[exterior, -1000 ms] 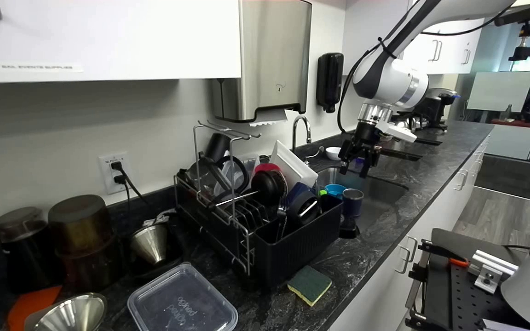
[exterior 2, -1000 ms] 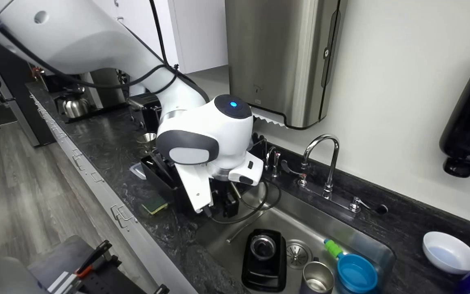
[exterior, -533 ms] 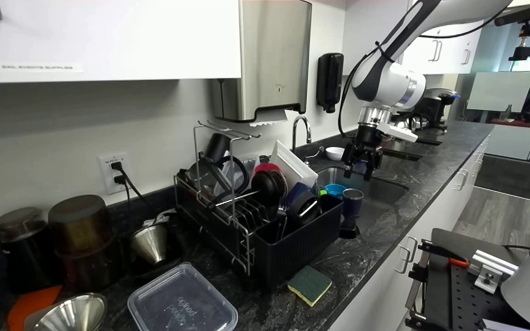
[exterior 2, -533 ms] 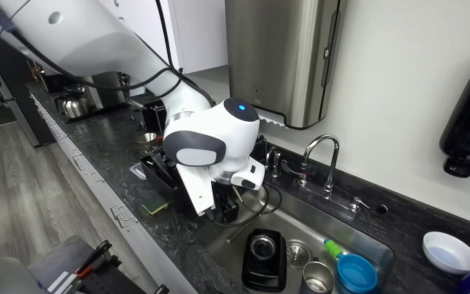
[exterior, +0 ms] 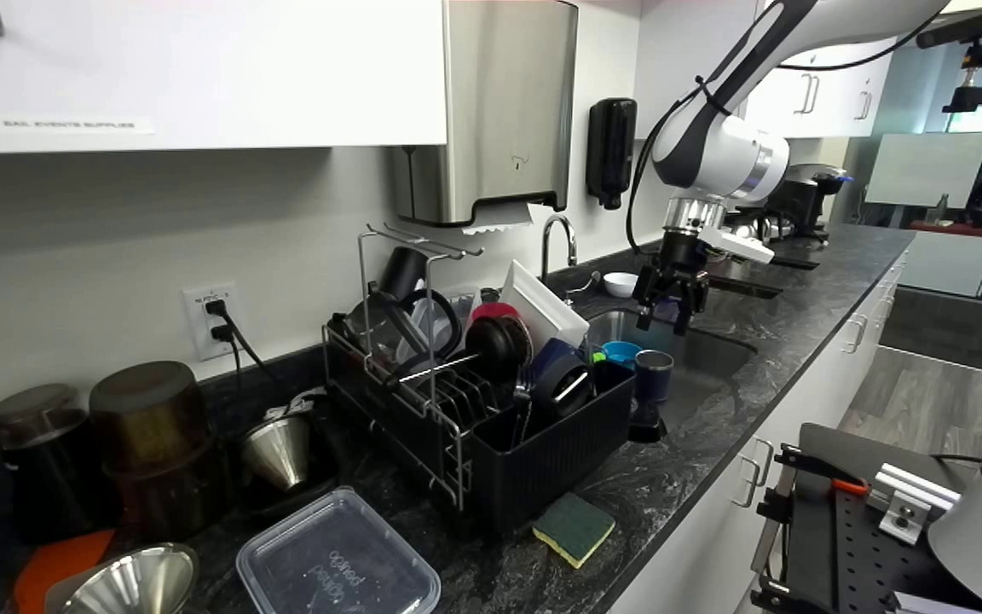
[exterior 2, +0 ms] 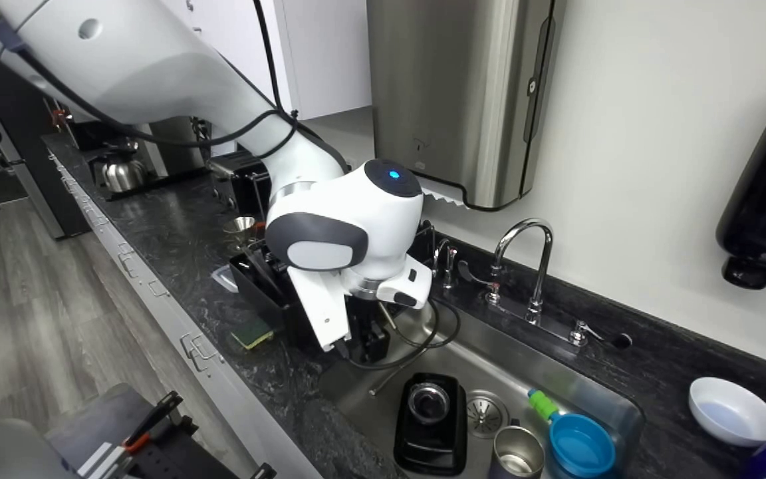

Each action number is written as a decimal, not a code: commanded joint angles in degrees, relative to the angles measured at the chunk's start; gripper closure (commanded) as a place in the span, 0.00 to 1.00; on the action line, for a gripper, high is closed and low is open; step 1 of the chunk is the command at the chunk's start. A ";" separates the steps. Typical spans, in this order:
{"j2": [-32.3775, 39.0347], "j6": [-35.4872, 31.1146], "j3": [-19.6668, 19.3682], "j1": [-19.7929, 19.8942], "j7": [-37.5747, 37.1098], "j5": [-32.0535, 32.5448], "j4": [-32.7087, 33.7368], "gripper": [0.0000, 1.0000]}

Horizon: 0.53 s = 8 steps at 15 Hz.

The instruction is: Take the straw out of the sink and put it in the cutlery compartment, pick the lid on the tray, place it on the cup in the sink, lift the cup, drop it in the sink then move the pan in the sink to the left

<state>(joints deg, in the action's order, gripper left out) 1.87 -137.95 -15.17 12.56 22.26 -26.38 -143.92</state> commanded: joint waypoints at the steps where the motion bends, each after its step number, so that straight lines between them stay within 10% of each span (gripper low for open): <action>1: 0.29 -0.03 0.92 0.46 -1.59 1.64 0.41 0.00; 8: 5.29 -1.66 3.76 -0.94 -9.50 3.06 6.09 0.00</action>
<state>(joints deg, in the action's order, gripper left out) 4.56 -138.40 -12.16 11.29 14.85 -24.61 -140.26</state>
